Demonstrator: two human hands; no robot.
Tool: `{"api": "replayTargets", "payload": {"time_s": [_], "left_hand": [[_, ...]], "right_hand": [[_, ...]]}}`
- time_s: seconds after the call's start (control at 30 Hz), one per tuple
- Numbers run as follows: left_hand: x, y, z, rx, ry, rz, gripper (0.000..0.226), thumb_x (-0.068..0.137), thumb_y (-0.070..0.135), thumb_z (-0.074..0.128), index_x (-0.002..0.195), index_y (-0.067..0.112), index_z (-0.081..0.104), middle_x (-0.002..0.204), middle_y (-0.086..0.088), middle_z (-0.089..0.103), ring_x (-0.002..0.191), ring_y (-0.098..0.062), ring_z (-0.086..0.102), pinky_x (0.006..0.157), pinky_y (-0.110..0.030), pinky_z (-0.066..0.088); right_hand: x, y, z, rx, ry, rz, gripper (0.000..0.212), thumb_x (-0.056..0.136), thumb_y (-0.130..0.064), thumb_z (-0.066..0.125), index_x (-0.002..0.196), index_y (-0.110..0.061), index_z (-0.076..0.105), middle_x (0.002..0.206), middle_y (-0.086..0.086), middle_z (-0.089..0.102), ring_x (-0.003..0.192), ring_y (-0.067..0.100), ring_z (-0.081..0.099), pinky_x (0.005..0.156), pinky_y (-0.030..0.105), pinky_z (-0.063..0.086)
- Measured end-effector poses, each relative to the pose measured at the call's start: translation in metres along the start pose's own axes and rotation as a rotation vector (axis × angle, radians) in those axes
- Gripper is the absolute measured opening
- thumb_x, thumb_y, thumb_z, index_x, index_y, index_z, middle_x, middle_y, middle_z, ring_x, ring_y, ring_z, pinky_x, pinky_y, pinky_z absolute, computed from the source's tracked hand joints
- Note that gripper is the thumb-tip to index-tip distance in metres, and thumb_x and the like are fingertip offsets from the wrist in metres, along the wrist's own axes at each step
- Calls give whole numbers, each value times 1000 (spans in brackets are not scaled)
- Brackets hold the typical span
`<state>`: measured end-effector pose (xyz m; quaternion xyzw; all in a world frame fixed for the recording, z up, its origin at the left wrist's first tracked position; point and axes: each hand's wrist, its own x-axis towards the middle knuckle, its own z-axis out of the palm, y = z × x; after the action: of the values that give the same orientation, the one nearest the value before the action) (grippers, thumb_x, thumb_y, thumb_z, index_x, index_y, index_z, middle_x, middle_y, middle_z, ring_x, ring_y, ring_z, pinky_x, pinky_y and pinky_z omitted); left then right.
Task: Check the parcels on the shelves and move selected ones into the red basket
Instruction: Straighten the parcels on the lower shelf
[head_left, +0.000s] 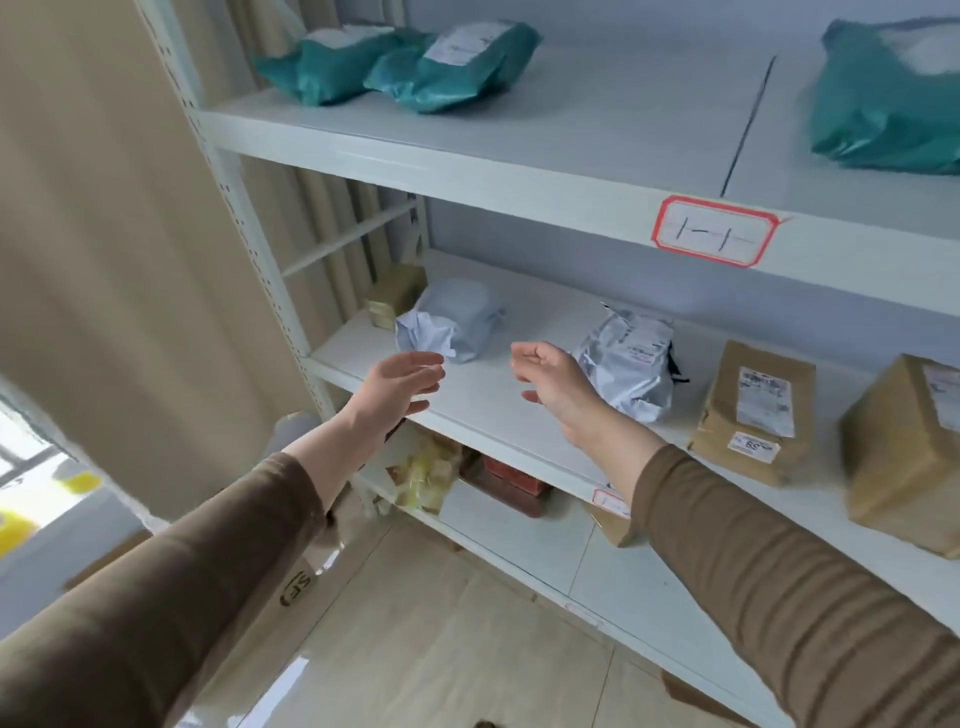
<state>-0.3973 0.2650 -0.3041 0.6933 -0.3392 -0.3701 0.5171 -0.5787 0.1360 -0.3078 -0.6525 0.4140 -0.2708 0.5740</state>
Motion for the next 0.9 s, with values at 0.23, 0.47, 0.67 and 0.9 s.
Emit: {"api": "replayTargets", "payload": {"time_s": [0.23, 0.47, 0.67, 0.9], "left_hand": [[104, -9, -53, 80, 20, -18, 39, 101, 26, 69, 138, 17, 64, 134, 0, 67, 123, -17, 61, 109, -34, 44], [226, -27, -77, 187, -56, -81, 66, 99, 36, 70, 156, 19, 43, 161, -6, 45, 147, -30, 44, 110, -35, 32], [326, -44, -89, 247, -203, -172, 80, 95, 36, 76, 161, 15, 36, 162, -6, 45, 146, -31, 45, 112, -39, 36], [387, -68, -80, 300, -372, -168, 60, 95, 25, 76, 145, 4, 53, 132, -12, 65, 122, -30, 61, 96, -30, 43]], "right_hand": [[94, -16, 46, 54, -8, 121, 59, 102, -26, 63, 155, -10, 43, 152, 4, 52, 129, 17, 52, 108, 35, 44], [160, -11, 78, 96, 87, 289, 52, 104, -31, 60, 151, -14, 45, 131, -9, 53, 134, 19, 47, 110, 38, 39], [225, 4, 117, 203, 267, 419, 50, 101, -36, 62, 145, -17, 46, 124, -7, 53, 110, 13, 55, 100, 35, 37], [269, 36, 148, 276, 398, 593, 74, 97, -46, 64, 158, -22, 30, 143, 2, 51, 124, 22, 49, 97, 37, 34]]}}
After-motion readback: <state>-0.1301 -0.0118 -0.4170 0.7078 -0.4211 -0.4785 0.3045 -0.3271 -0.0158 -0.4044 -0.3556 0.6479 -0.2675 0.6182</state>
